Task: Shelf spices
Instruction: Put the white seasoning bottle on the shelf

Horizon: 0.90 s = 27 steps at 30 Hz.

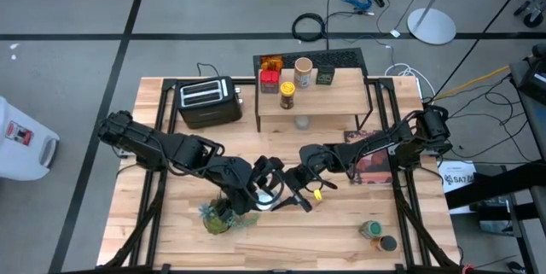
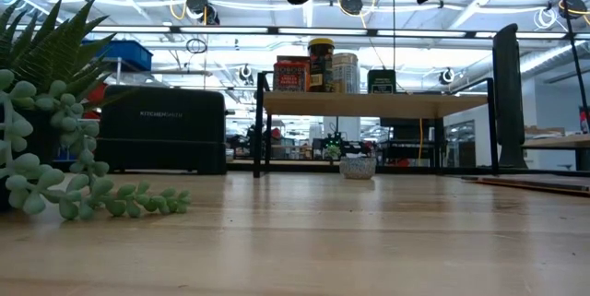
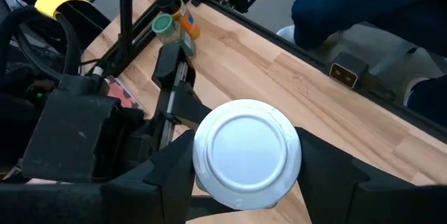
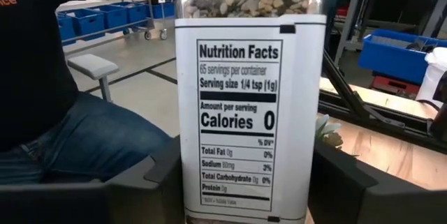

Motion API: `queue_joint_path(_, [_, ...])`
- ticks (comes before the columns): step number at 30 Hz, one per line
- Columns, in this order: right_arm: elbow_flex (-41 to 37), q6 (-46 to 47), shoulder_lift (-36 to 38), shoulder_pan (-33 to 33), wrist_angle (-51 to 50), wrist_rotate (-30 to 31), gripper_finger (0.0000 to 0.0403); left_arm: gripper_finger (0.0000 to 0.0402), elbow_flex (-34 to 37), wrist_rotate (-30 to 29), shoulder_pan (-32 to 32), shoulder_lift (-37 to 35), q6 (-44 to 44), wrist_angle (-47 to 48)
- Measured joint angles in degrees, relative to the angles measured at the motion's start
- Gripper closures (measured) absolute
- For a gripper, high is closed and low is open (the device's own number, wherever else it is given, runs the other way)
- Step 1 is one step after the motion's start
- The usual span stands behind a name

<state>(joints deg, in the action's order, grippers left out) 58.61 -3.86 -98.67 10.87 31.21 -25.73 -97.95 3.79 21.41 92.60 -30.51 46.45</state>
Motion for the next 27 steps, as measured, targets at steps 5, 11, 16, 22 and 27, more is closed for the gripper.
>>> queue_joint_path(5, [0.0, -0.65, 0.0, 0.5, -0.06, 0.45, 0.0202, 0.0191, 0.02, 0.02, 0.02, 0.0, 0.12, -0.16])
queue_joint_path(11, [0.0, -1.13, 0.0, 0.69, -0.12, 0.67, 0.0215, 0.0191, 0.04, -0.78, 0.04, 0.0, 0.16, -0.08])
queue_joint_path(16, [0.0, -1.11, 0.0, 0.69, -0.28, 0.56, 0.0216, 0.0158, 0.04, -2.1, 0.08, 0.02, 0.2, 0.1])
queue_joint_path(22, [-0.02, -1.46, -0.02, 0.74, -0.52, 0.46, 0.0217, 0.0135, 0.04, -4.17, 0.02, 0.02, 1.67, 0.36])
queue_joint_path(27, [-0.02, -2.3, -0.02, 0.78, -0.5, 1.44, 0.0217, 0.0132, 0.04, -4.77, 0.02, 0.02, 4.18, 0.85])
